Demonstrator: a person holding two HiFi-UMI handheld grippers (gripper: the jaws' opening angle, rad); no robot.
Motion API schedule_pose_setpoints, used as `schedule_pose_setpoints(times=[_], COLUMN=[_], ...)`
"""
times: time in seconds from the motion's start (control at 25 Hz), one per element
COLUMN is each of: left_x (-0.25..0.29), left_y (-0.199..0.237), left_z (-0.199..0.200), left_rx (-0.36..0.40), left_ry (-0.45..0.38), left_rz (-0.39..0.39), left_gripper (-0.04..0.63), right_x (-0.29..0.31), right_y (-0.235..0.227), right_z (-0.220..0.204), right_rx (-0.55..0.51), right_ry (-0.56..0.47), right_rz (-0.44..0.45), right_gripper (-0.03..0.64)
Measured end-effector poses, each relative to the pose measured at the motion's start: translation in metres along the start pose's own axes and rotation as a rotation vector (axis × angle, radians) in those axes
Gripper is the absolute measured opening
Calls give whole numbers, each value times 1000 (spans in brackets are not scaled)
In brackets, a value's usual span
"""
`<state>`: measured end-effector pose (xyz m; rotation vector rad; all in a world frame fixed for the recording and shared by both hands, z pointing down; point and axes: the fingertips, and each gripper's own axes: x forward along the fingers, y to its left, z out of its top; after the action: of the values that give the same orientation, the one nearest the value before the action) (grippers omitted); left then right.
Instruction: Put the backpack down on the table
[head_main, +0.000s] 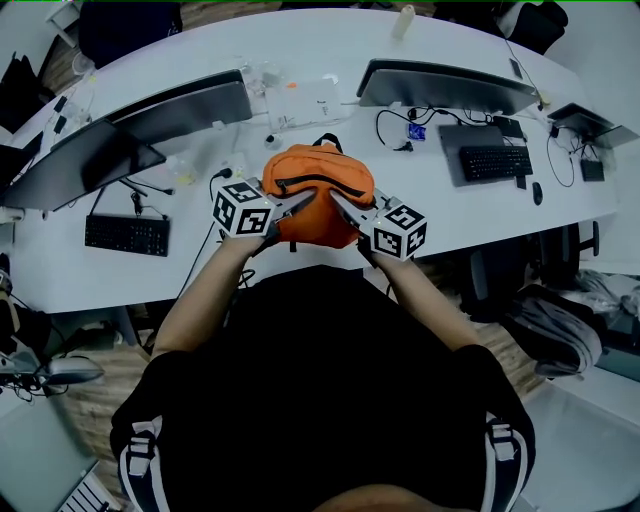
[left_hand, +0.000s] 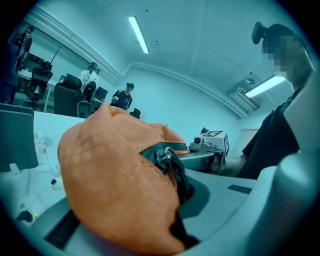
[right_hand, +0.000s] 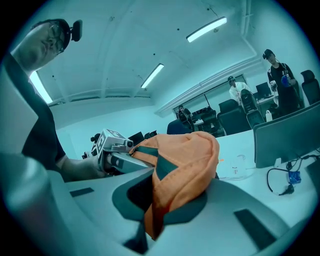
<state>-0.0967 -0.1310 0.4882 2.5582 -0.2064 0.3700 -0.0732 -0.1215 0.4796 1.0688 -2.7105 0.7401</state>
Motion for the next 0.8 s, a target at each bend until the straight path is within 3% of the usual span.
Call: schedule_pose_setpoints(times=[0.8], left_x=[32], left_y=[-1], left_z=[9], left_rx=[-73], left_ry=[-29], left_rz=[86], left_gripper=[40], right_x=[-17], right_y=[-31], right_z=[4], right_rx=[-3], right_ry=[62], right_rz=[120], right_gripper=[32])
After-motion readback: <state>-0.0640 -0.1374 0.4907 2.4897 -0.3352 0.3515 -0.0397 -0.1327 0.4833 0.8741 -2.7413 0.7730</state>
